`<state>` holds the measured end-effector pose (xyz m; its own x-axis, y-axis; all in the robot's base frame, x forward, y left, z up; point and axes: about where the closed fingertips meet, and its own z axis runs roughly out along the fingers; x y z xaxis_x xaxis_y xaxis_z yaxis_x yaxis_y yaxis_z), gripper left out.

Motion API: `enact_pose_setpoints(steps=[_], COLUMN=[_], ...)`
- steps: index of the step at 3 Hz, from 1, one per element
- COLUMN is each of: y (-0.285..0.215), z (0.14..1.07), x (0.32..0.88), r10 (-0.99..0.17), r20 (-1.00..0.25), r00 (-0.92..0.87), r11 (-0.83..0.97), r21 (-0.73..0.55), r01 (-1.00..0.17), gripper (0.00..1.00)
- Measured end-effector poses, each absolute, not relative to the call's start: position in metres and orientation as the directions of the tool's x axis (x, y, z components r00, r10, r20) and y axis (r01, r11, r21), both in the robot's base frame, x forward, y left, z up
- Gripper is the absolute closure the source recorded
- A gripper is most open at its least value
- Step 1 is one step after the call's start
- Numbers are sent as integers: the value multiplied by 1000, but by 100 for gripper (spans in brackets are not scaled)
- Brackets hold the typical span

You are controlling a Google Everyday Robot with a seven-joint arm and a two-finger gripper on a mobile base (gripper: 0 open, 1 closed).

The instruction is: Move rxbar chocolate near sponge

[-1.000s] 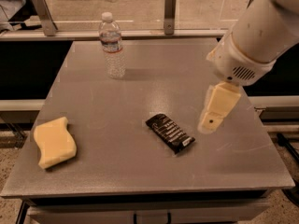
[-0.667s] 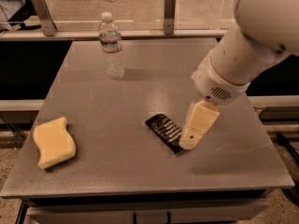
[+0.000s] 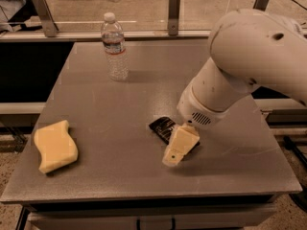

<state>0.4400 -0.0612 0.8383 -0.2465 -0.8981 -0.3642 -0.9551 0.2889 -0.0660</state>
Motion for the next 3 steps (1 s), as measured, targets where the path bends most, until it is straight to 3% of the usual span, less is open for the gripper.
enact_pose_setpoints(steps=[3], y=[-64], z=[828], x=[434], r10=[-896], r20=[-339], r00=[-286], r11=[324], r21=[-58], r01=[-944], gripper=[87])
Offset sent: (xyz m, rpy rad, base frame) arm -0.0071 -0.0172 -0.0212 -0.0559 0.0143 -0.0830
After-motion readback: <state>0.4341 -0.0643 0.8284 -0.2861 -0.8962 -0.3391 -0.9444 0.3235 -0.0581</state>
